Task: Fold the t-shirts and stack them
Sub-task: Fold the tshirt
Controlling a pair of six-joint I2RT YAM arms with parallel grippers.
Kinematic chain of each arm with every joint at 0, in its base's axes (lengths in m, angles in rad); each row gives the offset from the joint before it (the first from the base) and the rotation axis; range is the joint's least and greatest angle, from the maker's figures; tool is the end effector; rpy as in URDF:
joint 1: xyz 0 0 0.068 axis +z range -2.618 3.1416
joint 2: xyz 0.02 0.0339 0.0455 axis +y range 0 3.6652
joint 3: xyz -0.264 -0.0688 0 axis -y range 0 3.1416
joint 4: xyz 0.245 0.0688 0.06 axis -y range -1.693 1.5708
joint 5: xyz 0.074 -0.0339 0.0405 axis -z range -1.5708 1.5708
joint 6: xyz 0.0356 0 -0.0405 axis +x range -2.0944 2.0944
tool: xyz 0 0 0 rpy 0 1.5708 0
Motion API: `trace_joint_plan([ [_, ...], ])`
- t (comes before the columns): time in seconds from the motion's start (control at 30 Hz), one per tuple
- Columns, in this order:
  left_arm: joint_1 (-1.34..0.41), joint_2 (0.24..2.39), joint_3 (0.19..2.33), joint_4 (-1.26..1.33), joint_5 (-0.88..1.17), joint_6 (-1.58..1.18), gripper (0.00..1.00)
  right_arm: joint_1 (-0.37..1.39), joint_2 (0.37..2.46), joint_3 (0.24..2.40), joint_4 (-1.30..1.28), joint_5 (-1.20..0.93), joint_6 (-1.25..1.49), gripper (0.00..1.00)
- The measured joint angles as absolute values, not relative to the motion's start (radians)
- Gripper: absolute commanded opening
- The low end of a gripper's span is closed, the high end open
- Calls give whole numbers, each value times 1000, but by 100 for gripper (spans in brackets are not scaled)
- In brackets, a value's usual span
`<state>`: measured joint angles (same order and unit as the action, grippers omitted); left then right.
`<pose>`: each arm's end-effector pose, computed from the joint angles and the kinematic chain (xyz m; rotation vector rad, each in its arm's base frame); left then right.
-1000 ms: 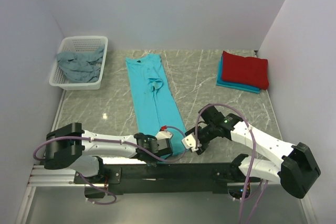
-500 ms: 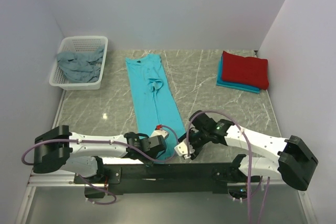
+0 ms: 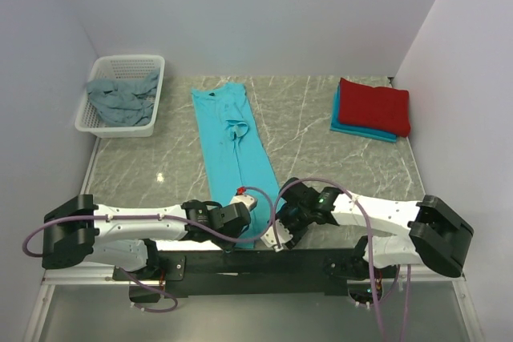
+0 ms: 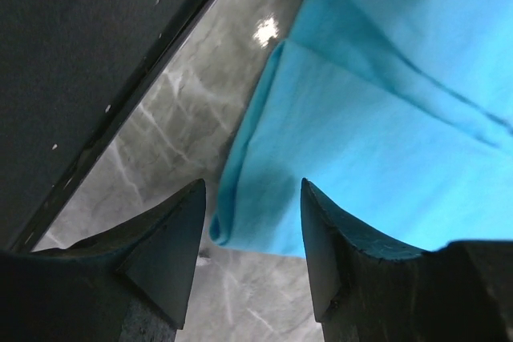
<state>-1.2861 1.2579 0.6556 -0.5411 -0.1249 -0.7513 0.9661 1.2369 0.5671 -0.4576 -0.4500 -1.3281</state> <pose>0.0660 -0.2098 0.1758 0.6987 2.6932 -0.4228 0.1057 0.1802 0.1621 -2.4151 0.9427 0.4778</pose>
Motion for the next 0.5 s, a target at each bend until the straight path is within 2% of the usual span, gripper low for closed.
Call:
trace_joint_plan([
  [0.23,-1286,1256,638,-516,-110,-742,1,975,1266,565,-449,-412,-1321,54],
  [0.33,-1286,1257,638,-512,-109,-739,1,991,1296,584,-444,-394,-1308,43],
  [0.43,-1286,1256,638,-512,-108,-736,1,1001,1325,599,-434,-377,-1301,18],
  [0.5,-1284,1256,638,-512,-108,-736,1,1003,1336,603,-430,-366,-1298,11],
])
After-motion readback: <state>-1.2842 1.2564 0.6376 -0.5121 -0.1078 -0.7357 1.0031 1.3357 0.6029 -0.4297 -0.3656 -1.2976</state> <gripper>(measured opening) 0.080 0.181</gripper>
